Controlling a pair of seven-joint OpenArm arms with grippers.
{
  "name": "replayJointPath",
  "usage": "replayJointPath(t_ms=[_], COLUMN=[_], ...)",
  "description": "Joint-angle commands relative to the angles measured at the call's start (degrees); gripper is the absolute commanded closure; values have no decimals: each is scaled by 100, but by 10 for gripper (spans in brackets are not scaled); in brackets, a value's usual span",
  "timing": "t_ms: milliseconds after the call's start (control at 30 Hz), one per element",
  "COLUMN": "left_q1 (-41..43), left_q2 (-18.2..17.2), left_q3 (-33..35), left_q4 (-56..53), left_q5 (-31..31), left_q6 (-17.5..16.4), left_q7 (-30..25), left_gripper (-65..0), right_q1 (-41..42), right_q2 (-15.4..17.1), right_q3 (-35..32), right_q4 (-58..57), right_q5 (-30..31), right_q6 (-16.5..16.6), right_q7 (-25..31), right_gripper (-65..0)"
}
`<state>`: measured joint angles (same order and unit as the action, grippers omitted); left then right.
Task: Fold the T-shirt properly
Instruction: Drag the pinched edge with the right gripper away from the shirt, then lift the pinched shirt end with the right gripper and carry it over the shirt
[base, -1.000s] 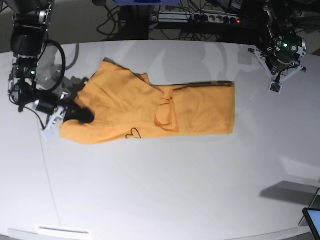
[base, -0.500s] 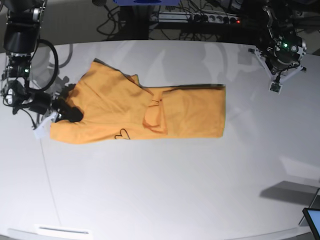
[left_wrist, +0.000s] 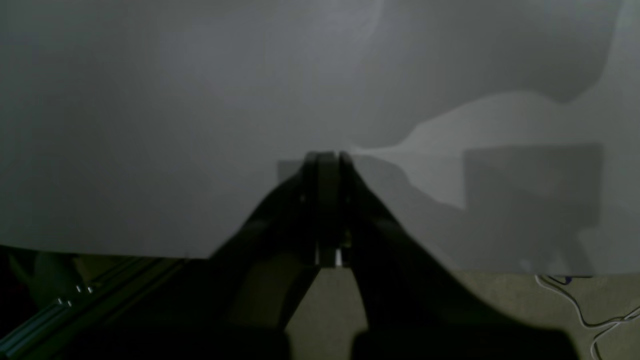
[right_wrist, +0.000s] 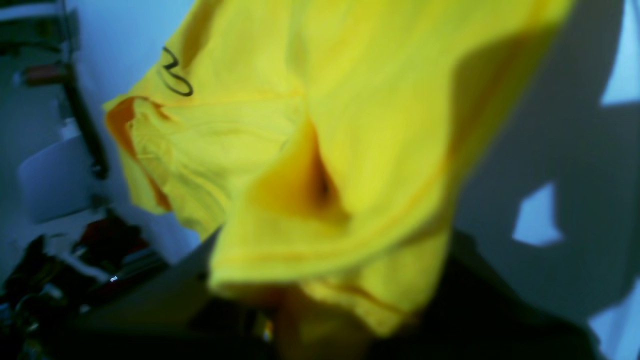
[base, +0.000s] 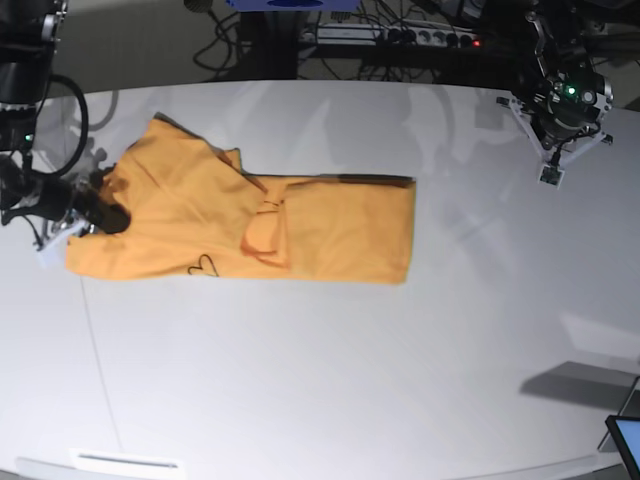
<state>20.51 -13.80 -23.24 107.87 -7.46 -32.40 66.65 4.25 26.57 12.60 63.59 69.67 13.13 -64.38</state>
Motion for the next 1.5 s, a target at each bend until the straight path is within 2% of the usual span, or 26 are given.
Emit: replayJointPath(t_ms=[0, 267, 400, 600, 733, 967, 1067, 1167, 1300, 1367, 1467], left_q1=[-16, -7, -7, -34, -42, -42, -42, -34, -34, -34, -25], left_q2=[-83, -75, -75, -75, -75, -66, -66, -66, -66, -66, -66], left_q3=[-36, -36, -36, -36, -27, -27, -27, -27, -27, -27, -27], left_q4=[83, 83, 74, 74, 74, 74, 74, 74, 74, 74, 74], left_q5=[48, 48, 48, 48, 48, 48, 48, 48, 48, 48, 48], left_q6=[27, 27, 27, 27, 27, 27, 27, 27, 27, 27, 27], left_q7=[-41, -41, -41, -41, -41, -41, -41, -41, -41, -41, -41], left_gripper=[0, 0, 0, 0, 0, 0, 0, 0, 0, 0, 0], right_q1=[54, 19, -8, -201, -201, -219, -254, -262, -271, -271, -271], right_q2=[152, 134, 134, 134, 134, 126, 126, 29, -244, -402, -516], right_q3=[19, 10, 10, 1, 1, -7, -280, -922, -1335, -1431, -1555], right_q4=[203, 977, 1337, 2023, 2208, 2551, 2814, 3052, 3201, 3359, 3597], right_q5=[-88, -88, -88, -88, -88, -167, -817, -1705, -2637, -3086, -3543], right_q6=[-121, -1255, -1510, -2539, -3058, -3145, -3348, -4007, -4825, -5000, -5027], right_q7=[16, -28, -37, -28, -230, -371, -362, -327, -318, -318, -362], right_gripper=[0, 0, 0, 0, 0, 0, 0, 0, 0, 0, 0])
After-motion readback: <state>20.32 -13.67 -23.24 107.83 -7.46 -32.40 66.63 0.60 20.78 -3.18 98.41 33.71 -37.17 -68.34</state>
